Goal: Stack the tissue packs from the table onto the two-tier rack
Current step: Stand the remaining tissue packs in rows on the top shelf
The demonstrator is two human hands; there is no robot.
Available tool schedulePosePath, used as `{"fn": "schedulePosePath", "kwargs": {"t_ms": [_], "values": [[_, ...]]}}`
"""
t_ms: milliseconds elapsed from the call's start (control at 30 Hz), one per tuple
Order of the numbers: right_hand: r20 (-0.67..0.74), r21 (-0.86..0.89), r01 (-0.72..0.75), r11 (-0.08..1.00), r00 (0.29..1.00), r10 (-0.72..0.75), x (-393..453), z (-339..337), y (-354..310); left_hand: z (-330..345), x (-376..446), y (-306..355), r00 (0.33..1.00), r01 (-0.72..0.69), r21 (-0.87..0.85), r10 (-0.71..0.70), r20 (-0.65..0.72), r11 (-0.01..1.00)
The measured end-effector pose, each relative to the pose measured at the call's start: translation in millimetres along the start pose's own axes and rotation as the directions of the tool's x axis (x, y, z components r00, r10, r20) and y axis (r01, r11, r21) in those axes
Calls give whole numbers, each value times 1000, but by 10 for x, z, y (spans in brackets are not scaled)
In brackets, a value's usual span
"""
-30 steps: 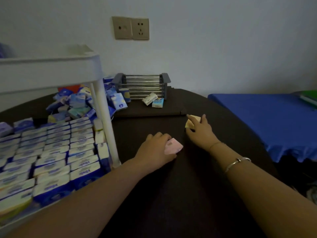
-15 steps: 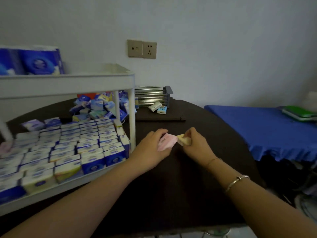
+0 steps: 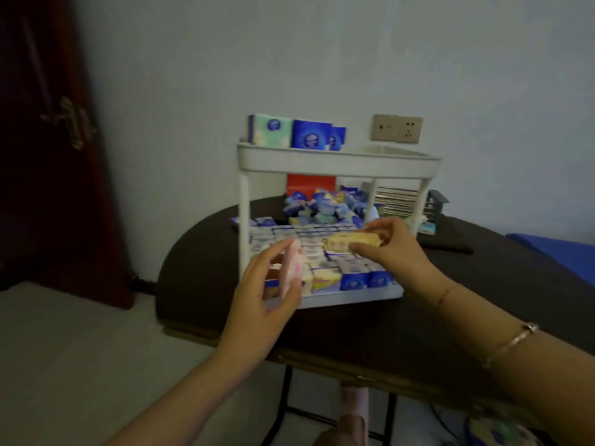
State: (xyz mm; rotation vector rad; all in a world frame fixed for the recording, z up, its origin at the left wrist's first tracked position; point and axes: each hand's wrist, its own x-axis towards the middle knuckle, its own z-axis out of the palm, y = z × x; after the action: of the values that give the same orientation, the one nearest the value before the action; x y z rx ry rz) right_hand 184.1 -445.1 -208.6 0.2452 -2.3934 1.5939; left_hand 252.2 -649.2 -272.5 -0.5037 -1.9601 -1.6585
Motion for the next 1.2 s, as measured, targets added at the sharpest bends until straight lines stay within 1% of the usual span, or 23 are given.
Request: {"fn": "schedulePosePath", "kwargs": {"t_ms": [67,133,233,300,367,467,533,600,767,833,933,1000,1033,1133,1200], "values": [[37,16,2,1000,999,-3,147,308,-101,-288,-14,-78,993,7,-23,-9,-120,1000],[94,10,29,1000,995,-30,286,567,-174,-508,29,-187,973,38,-54,-49,-225,998],[146,5,73,997,987,-73,489,874,-222,-723,200,-399,937,153,-125,-184,-296,980],[192,-17,103,995,977,-98,601,1019,-240,-803,349,-543,919,251,-178,-291,-264,952],[240,-14,108,994,965,-102,697,1126,-252,-850,486,-678,905,338,-209,-378,-196,918],[263,-1,96,995,960,-92,802,1245,-253,-857,655,-822,890,420,-173,-441,-111,891],[265,-37,132,991,957,-118,843,1303,-238,-826,748,-875,892,432,-140,-445,-74,891],[265,-41,153,987,954,-137,875,1344,-201,-780,839,-912,904,412,-155,-424,-56,898],[266,-29,149,988,954,-136,911,1334,-120,-688,1022,-1035,926,367,-182,-377,-27,912],[273,-4,143,990,952,-136,917,1311,-106,-648,1059,-1109,930,362,-136,-366,-6,922],[263,14,123,992,957,-123,945,1287,-101,-626,1084,-1225,939,344,-10,-344,-4,939],[264,45,101,994,958,-109,953,1282,-115,-623,1072,-1283,937,350,12,-349,-9,937],[273,63,95,993,956,-109,946,1285,-129,-622,1056,-1295,938,346,25,-346,-13,938],[322,78,120,990,936,-139,909,1315,-178,-625,960,-1304,955,294,134,-295,-15,946],[349,89,138,986,923,-160,882,1345,-206,-654,901,-1306,946,322,132,-324,-7,937]]}}
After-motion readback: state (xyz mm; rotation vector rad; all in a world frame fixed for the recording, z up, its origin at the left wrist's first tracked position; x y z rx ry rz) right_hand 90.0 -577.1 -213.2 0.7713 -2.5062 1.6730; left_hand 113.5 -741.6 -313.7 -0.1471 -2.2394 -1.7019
